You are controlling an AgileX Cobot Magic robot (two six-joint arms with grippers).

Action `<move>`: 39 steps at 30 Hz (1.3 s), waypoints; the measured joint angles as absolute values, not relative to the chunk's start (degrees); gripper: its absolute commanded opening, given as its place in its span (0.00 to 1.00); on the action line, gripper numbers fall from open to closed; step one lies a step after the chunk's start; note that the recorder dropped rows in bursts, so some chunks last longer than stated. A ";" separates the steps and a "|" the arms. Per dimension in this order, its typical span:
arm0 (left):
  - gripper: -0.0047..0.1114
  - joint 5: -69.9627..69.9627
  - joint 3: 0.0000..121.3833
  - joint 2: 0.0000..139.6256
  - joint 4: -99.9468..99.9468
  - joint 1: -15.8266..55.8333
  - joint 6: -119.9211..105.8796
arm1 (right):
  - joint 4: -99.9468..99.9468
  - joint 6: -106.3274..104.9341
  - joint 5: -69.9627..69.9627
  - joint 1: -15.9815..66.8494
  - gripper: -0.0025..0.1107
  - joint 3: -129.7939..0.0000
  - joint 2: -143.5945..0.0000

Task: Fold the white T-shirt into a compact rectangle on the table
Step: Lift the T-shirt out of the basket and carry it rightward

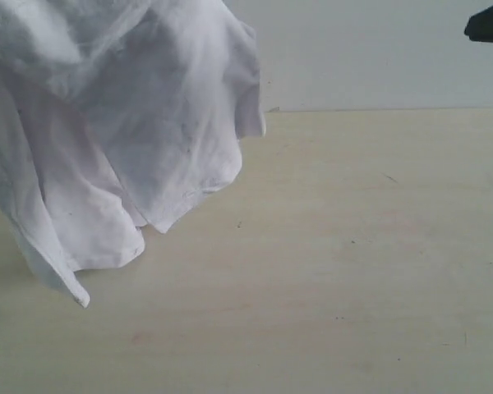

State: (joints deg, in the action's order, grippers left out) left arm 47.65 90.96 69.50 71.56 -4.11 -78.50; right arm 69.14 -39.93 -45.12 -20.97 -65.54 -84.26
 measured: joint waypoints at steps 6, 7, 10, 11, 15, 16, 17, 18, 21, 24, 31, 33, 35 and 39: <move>0.08 47.99 90.96 70.34 67.29 -4.11 -76.12 | 80.26 -51.88 -55.82 -19.70 0.02 -65.54 -84.13; 0.08 48.15 90.96 70.54 66.99 -4.11 -75.69 | 81.79 -53.97 -57.68 -18.79 0.02 -65.54 -84.13; 0.08 49.40 90.96 72.12 66.49 -4.11 -74.58 | 85.56 -62.26 -62.57 -14.92 0.02 -65.54 -84.13; 0.08 49.98 90.96 72.78 66.13 -4.11 -74.33 | 86.45 -66.69 -64.31 -13.04 0.02 -65.54 -84.13; 0.08 50.83 90.96 75.05 61.14 -2.40 -72.90 | 87.29 -82.67 -68.78 -5.37 0.07 -65.54 -84.09; 0.08 50.72 90.96 75.54 58.88 -1.45 -72.39 | 87.29 -84.96 -69.18 -3.72 0.11 -65.54 -84.00; 0.08 50.61 90.96 76.03 56.51 -0.36 -71.73 | 87.29 -86.52 -69.19 -2.37 0.17 -65.54 -84.00; 0.08 50.42 90.96 76.36 54.62 0.59 -70.97 | 87.29 -87.76 -69.19 -1.50 0.24 -65.54 -83.87; 0.08 49.21 90.96 77.42 47.87 3.79 -69.37 | 86.41 -89.73 -67.47 0.31 0.51 -65.54 -83.83; 0.08 48.53 90.96 78.67 43.61 6.48 -68.45 | 85.33 -90.38 -65.34 0.59 0.58 -65.54 -83.83; 0.08 44.09 90.96 84.79 45.04 11.81 -65.97 | 85.00 -90.74 -61.07 4.05 0.58 -65.54 -83.83; 0.08 43.00 90.96 87.06 47.00 13.17 -65.48 | 84.90 -90.74 -58.18 7.18 0.58 -65.54 -83.83; 0.08 42.21 90.96 88.84 48.71 14.20 -65.37 | 84.46 -90.74 -54.51 10.98 0.58 -65.54 -83.83; 0.08 39.84 90.96 90.52 52.95 16.01 -65.48 | 81.79 -90.83 -45.05 18.17 0.58 -65.54 -84.38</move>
State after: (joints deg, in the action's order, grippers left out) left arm 39.84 90.96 90.52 52.95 16.01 -65.48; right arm 81.79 -90.83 -45.05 18.17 -65.54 -84.38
